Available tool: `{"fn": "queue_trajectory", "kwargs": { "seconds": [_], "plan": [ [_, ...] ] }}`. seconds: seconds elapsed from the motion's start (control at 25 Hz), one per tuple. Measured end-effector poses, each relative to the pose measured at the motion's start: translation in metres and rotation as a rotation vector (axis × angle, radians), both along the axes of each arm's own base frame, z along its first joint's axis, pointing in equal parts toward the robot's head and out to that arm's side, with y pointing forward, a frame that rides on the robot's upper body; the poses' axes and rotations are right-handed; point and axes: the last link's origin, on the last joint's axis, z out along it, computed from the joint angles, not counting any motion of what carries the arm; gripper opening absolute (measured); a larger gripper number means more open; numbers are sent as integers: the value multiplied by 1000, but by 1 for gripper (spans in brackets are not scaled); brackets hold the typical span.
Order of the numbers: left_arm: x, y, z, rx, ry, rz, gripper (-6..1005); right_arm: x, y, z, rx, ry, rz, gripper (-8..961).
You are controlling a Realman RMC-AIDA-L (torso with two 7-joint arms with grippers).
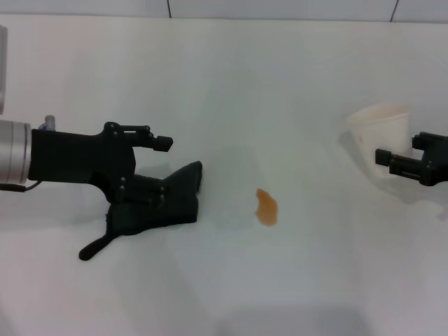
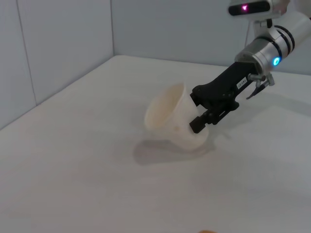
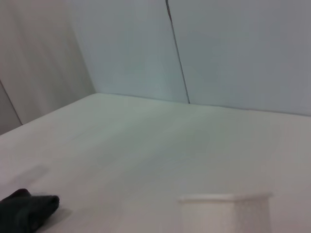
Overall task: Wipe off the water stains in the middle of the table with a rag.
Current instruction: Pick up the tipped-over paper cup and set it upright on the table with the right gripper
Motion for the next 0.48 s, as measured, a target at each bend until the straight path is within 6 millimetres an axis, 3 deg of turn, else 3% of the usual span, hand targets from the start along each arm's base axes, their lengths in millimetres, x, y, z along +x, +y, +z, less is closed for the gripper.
{"fn": "queue_trajectory", "kwargs": {
  "seconds": [0.48],
  "plan": [
    [2,1,-1,-8,-1,2,816,7,-7,-5,-10,5,-23,603]
  ]
}}
